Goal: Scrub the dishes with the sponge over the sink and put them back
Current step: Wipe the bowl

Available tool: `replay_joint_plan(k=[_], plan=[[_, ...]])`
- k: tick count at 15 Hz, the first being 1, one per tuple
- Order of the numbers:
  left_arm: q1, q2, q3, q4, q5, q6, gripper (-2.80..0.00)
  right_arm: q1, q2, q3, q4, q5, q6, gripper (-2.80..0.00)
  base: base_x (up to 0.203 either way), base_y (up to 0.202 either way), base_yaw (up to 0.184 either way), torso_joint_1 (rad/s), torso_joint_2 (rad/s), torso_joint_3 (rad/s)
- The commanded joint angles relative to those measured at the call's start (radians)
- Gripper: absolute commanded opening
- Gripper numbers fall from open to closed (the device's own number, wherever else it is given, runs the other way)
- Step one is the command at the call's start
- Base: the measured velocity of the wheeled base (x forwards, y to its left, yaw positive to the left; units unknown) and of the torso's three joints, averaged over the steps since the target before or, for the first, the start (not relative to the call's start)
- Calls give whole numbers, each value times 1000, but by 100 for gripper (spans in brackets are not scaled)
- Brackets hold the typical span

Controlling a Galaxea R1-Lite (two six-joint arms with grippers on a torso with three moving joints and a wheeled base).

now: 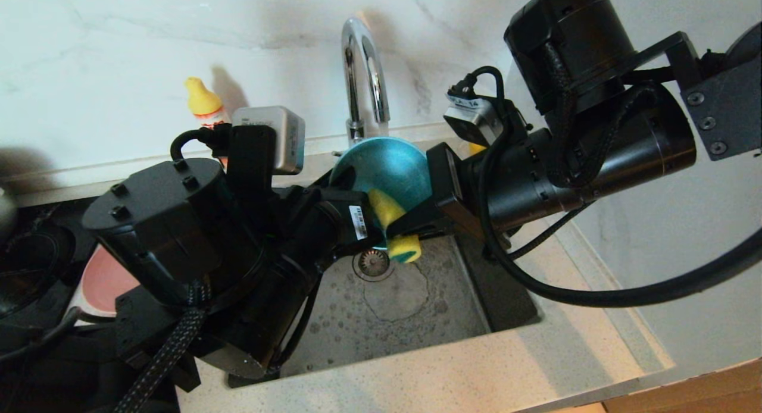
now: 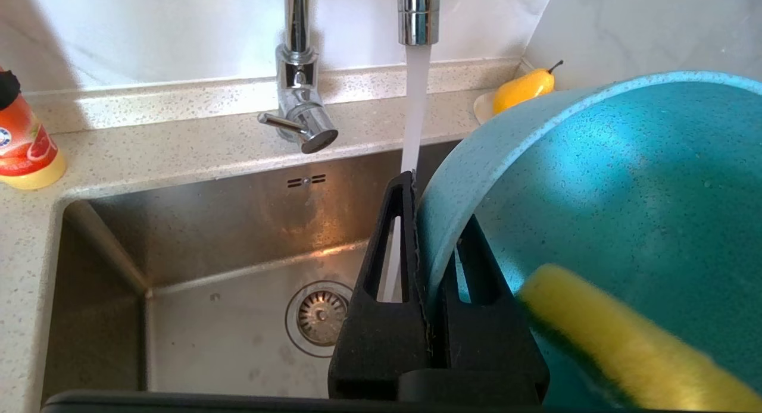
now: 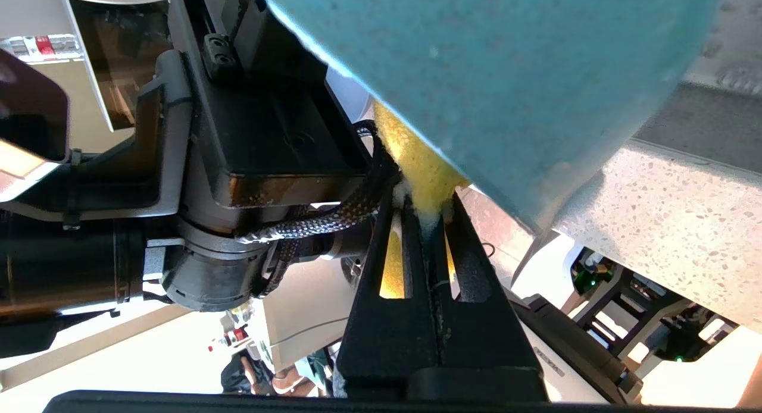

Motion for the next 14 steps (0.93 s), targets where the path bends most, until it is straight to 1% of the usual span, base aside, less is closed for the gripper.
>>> replay_joint_plan(k=[1, 10, 14], plan=[[0, -4, 2, -5, 4, 0, -280, 4, 7, 3, 5, 3, 6, -280, 0, 0, 0, 0, 0, 0], [0, -4, 0, -2, 4, 2, -280, -27, -30, 0, 8, 1, 13, -280, 0, 0, 0, 0, 0, 0], [0, -4, 2, -5, 4, 2, -280, -53, -55, -13, 5, 0, 8, -280, 0, 0, 0, 0, 0, 0]])
